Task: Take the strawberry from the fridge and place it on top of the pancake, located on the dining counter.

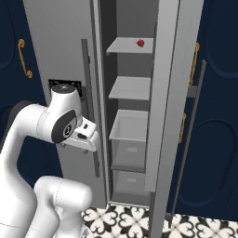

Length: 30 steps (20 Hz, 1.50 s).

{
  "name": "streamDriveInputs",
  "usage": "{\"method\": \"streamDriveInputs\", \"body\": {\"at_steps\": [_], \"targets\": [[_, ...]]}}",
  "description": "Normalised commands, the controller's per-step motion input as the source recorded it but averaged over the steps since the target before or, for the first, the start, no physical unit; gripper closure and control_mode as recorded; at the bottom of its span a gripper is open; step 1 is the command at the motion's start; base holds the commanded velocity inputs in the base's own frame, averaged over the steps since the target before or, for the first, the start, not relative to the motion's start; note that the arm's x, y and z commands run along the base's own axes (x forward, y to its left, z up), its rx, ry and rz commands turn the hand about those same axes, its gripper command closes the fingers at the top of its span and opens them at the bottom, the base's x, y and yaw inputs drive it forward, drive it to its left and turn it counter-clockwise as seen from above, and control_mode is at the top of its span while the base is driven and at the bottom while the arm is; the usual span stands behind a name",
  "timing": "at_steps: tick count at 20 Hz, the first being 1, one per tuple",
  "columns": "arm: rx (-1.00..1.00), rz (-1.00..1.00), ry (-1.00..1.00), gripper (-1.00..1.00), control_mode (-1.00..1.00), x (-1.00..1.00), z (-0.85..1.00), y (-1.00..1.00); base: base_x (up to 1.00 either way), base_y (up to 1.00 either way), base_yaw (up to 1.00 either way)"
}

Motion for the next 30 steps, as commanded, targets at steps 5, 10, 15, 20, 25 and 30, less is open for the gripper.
{"method": "streamDriveInputs", "body": {"at_steps": [5,10,15,20,25,30], "targets": [[0.0,-0.04,-0.01,-1.0,1.0,-0.04,0.0,0.0,-0.17,0.0,-0.31],[0.0,0.0,0.0,-1.0,1.0,0.0,0.0,0.0,0.25,0.05,-0.19],[0.0,0.0,0.0,-1.0,1.0,0.0,0.0,0.0,0.6,0.0,0.0],[0.0,0.0,0.0,-1.0,1.0,0.0,0.0,0.0,0.51,0.0,0.01],[0.0,0.0,0.0,-1.0,1.0,0.0,0.0,0.0,0.46,-0.06,0.08],[0.0,0.0,0.0,-1.0,1.0,0.0,0.0,0.0,0.43,-0.11,0.15]]}}
